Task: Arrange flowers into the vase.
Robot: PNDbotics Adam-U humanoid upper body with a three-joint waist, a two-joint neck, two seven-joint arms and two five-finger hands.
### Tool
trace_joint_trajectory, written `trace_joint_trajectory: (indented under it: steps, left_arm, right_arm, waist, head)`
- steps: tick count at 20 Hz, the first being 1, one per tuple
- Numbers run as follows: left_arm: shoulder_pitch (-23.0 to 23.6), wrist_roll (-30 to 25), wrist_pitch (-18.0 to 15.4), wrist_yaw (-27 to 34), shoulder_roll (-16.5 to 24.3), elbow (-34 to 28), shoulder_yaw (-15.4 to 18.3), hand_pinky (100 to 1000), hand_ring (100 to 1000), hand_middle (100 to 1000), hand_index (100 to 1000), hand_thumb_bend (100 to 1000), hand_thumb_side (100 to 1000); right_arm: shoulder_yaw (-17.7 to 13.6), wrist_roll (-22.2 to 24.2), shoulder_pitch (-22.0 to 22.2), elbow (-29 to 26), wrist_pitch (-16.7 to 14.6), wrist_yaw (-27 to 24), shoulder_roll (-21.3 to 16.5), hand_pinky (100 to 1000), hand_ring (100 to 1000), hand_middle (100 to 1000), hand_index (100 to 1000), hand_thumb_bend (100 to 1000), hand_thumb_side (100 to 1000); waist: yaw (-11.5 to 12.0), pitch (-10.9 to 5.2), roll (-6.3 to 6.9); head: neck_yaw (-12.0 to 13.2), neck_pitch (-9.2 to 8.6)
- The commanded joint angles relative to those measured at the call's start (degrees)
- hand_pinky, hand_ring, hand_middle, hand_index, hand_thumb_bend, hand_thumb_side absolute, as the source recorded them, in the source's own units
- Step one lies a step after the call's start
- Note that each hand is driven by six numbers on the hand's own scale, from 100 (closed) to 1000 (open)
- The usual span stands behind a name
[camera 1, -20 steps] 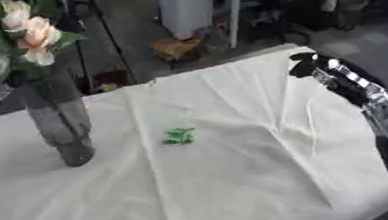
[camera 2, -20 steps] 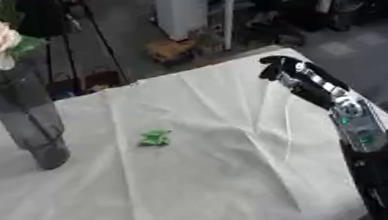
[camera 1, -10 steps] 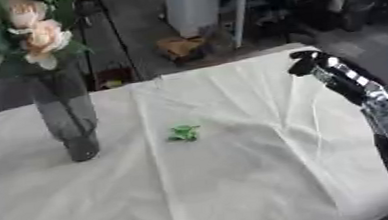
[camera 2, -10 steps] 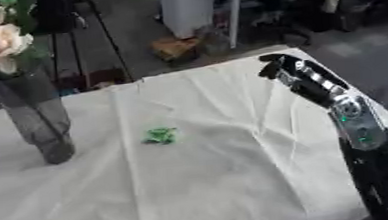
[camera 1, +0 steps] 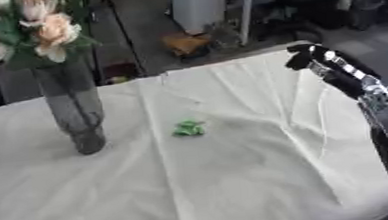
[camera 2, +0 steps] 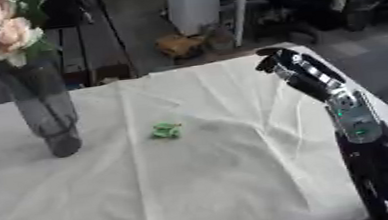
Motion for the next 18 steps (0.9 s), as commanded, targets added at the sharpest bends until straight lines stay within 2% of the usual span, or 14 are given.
trace_joint_trajectory:
  steps: [1, 4, 8, 9, 10, 14, 17, 18]
  left_arm:
    - [1.2, -0.6, -0.6, 2.6, 0.5, -4.6, 1.7, 804, 866, 794, 770, 777, 505]
    - [2.7, -1.1, -1.0, 3.8, -0.4, -6.4, 2.1, 810, 869, 796, 773, 712, 472]
    - [4.0, -1.7, -1.6, 3.7, -1.3, -7.8, 2.7, 804, 863, 794, 773, 711, 479]
    - [4.4, -1.8, -1.7, 3.5, -1.5, -8.1, 2.8, 804, 862, 794, 774, 712, 487]
    - [4.7, -1.9, -1.9, 3.3, -1.6, -8.4, 2.9, 799, 858, 790, 773, 632, 546]
    - [5.5, -0.6, -1.8, 2.9, -2.2, -8.7, 3.2, 789, 851, 782, 768, 576, 594]
    - [6.0, 0.0, -1.7, 2.4, -2.5, -8.8, 3.3, 789, 850, 782, 768, 570, 600]
    - [6.1, 0.2, -1.7, 2.4, -2.7, -8.8, 3.3, 784, 846, 778, 765, 540, 626]
  right_arm:
    - [-0.4, -0.3, -0.8, -0.8, 0.0, -0.3, -1.1, 827, 785, 670, 908, 100, 841]
    - [-0.4, -0.4, -0.8, -0.8, 0.0, -0.3, -1.0, 827, 786, 675, 909, 100, 840]
    - [-0.3, -0.4, -0.9, -0.9, 0.1, -0.3, -0.7, 827, 787, 680, 909, 100, 839]
    - [-0.3, -0.4, -0.9, -1.0, 0.1, -0.3, -0.7, 826, 786, 680, 909, 100, 839]
    - [-0.3, -0.5, -0.9, -1.1, 0.1, -0.4, -0.7, 826, 785, 682, 909, 100, 839]
    - [-0.3, -0.8, -1.0, -1.4, 0.1, -0.4, -0.5, 825, 787, 687, 908, 100, 836]
    - [-0.2, -0.9, -1.1, -1.7, 0.2, -0.4, -0.4, 825, 787, 687, 908, 100, 836]
    - [-0.3, -1.0, -1.1, -1.8, 0.2, -0.4, -0.4, 818, 788, 689, 907, 100, 834]
  waist:
    - [0.2, -0.72, 0.04]
    - [0.8, -0.81, -0.08]
    - [1.8, -1.01, -0.06]
    - [2.0, -1.03, -0.02]
    - [2.2, -1.04, 0.01]
    - [2.4, -1.04, 0.17]
    - [2.4, -1.04, 0.3]
    - [2.5, -1.03, 0.41]
  head:
    - [-0.1, 0.69]
    - [0.0, 1.02]
    - [0.8, 1.14]
    - [1.1, 1.02]
    - [1.4, 1.01]
    - [2.7, 1.21]
    - [3.5, 1.1]
    - [4.3, 0.99]
